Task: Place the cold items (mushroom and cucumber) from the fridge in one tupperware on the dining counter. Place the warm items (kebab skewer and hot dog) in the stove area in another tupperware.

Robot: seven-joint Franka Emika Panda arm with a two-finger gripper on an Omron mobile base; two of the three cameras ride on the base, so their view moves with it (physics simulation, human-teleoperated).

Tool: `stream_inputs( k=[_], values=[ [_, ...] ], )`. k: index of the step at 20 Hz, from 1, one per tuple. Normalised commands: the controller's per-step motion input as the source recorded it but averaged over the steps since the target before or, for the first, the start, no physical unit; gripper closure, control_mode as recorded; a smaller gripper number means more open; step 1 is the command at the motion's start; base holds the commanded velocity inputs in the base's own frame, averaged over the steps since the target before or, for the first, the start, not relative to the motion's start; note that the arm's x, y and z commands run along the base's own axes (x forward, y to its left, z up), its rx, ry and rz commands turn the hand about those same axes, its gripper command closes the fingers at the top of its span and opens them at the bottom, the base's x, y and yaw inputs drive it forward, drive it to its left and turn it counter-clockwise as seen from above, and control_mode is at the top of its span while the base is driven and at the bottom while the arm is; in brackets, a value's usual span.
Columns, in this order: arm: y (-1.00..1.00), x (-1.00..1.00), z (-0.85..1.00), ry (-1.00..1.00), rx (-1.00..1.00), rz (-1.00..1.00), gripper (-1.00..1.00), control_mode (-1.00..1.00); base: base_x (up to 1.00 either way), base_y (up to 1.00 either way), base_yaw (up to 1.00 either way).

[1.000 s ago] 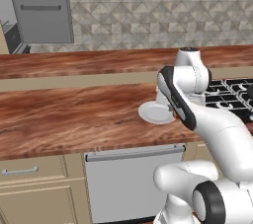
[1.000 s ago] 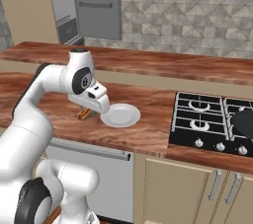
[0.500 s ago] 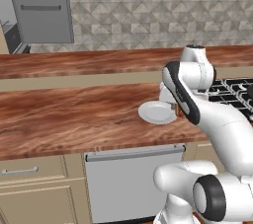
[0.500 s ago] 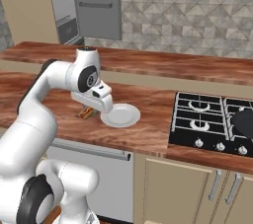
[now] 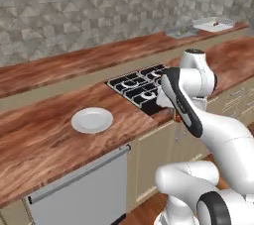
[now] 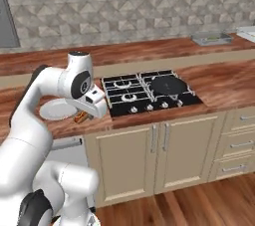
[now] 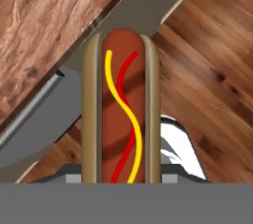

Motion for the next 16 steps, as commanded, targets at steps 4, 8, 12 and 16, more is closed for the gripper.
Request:
stream_inputs(
  k=[4, 8, 12, 16],
  values=[
    [0.00, 0.00, 0.00, 0.00, 0.00, 0.00, 1.00, 1.00, 0.15, -0.07, -0.92],
    [0.00, 0.00, 0.00, 0.00, 0.00, 0.00, 1.00, 1.00, 0.24, -0.07, -0.89],
    [0.00, 0.00, 0.00, 0.00, 0.00, 0.00, 1.00, 1.00, 0.37, -0.11, -0.84],
    [0.00, 0.00, 0.00, 0.00, 0.00, 0.00, 1.00, 1.00, 0.82, -0.10, -0.64]
  ],
)
